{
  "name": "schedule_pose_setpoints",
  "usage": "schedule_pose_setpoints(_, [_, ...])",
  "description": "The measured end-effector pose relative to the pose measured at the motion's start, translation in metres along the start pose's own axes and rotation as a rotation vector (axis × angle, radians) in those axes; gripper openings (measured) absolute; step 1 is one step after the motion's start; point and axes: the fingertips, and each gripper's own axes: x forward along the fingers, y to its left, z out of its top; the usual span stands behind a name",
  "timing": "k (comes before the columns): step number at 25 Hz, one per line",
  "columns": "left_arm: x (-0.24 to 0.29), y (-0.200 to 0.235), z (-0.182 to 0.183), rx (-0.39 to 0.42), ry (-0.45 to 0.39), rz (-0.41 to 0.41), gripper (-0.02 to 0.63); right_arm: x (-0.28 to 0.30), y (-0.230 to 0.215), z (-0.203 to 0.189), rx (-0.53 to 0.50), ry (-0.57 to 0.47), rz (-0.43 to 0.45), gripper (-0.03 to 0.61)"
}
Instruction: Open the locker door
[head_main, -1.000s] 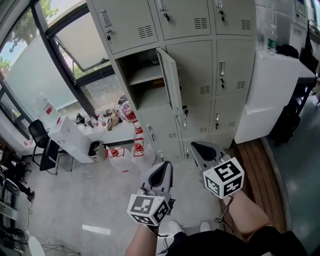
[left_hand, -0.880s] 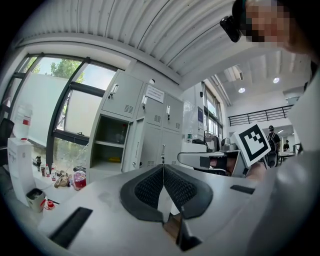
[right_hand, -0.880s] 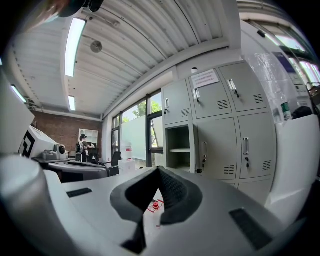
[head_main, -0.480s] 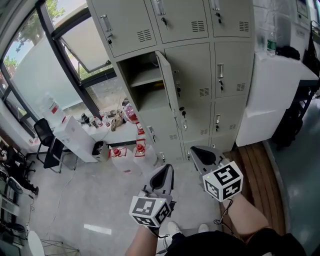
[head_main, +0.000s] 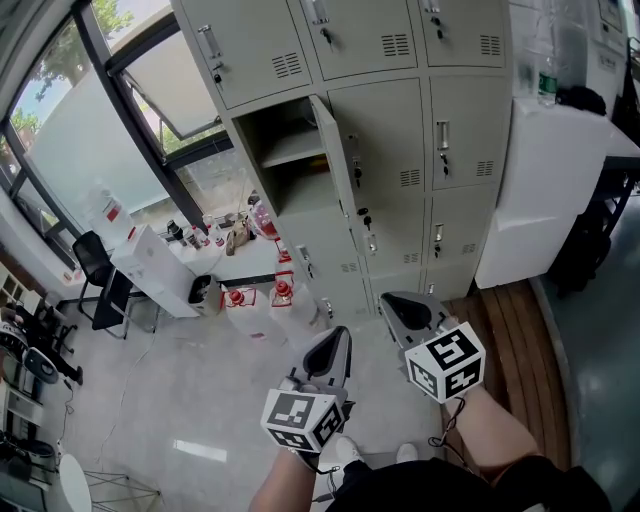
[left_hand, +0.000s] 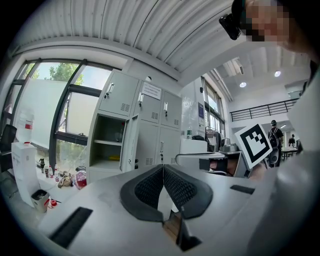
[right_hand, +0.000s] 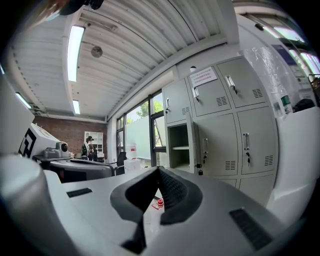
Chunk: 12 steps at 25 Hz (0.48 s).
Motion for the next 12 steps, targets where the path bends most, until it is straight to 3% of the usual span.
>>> schedule_pose_setpoints(12, [0.000, -0.013, -0.003, -0.004, 0.002, -0.001, 0.017, -0.010, 0.000, -0.006, 0.009, 0.004, 0.015, 0.054])
